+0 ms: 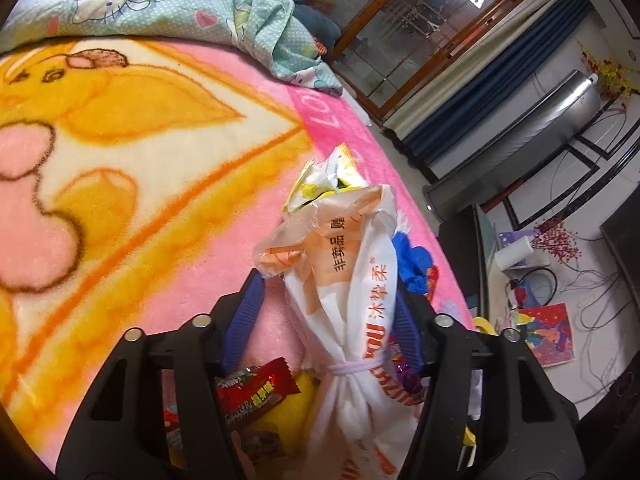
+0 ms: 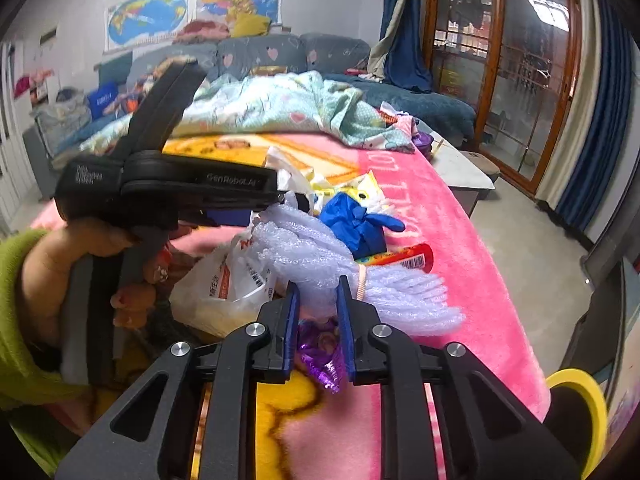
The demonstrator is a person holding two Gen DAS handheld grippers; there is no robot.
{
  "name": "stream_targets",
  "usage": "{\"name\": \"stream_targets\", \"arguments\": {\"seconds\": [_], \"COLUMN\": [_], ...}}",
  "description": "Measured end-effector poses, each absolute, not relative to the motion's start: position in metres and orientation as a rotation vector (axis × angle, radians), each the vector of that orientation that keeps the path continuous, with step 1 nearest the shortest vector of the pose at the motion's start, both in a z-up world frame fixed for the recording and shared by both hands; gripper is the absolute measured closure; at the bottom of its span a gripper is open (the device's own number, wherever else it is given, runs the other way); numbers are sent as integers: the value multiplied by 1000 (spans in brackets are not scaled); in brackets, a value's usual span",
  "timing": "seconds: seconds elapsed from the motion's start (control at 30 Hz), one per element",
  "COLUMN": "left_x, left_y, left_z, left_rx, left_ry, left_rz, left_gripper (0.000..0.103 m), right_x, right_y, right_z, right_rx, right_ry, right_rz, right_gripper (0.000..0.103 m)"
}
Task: Collect trash
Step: 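Grasp the white printed bag with the left gripper while the right grasps the purple bubble-wrap brush, then carry the white bag and purple brush over the yellow bin with both grippers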
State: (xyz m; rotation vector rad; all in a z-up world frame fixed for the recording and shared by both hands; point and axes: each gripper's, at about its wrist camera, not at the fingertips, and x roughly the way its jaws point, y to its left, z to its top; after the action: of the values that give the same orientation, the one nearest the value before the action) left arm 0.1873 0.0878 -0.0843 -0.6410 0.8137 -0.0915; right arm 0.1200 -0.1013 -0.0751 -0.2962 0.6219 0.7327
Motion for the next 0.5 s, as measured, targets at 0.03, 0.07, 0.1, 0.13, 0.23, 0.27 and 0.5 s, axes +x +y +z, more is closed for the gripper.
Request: {"name": "stream_targets", "arguments": {"seconds": [0.03,0.07,0.1,0.13,0.23,0.27,0.5], "left_x": [186,184,183,181,176,174,165], "left_y": [87,87,87,87,86,85,74], "left_z": [-81,-76,-72,-67,-56,-52,-27], "left_rx": [-640,-636,-635,-632,-622,-620,-595], "left_ry": [804,790,779,764,733,720,660], "left_rz": [-94,-98,-101,-103,-107,-114,-153], "left_gripper": [55,58,60,66,66,66,66], "right_x": [120,120,119,118,116,116,116], "right_y": [-103,-105,-109,-110,-116,-119,-135], "right_z": [-72,-70,-65,-62,-53,-50,-37], "right_rx": [-275,-260,-233,-222,-187,-174,-94], "right_ry": [620,617,607,600,580,575,566], "right_rz": [740,744,748,749,745,745,746], "right_gripper": [86,86,86,87,87,87,87]}}
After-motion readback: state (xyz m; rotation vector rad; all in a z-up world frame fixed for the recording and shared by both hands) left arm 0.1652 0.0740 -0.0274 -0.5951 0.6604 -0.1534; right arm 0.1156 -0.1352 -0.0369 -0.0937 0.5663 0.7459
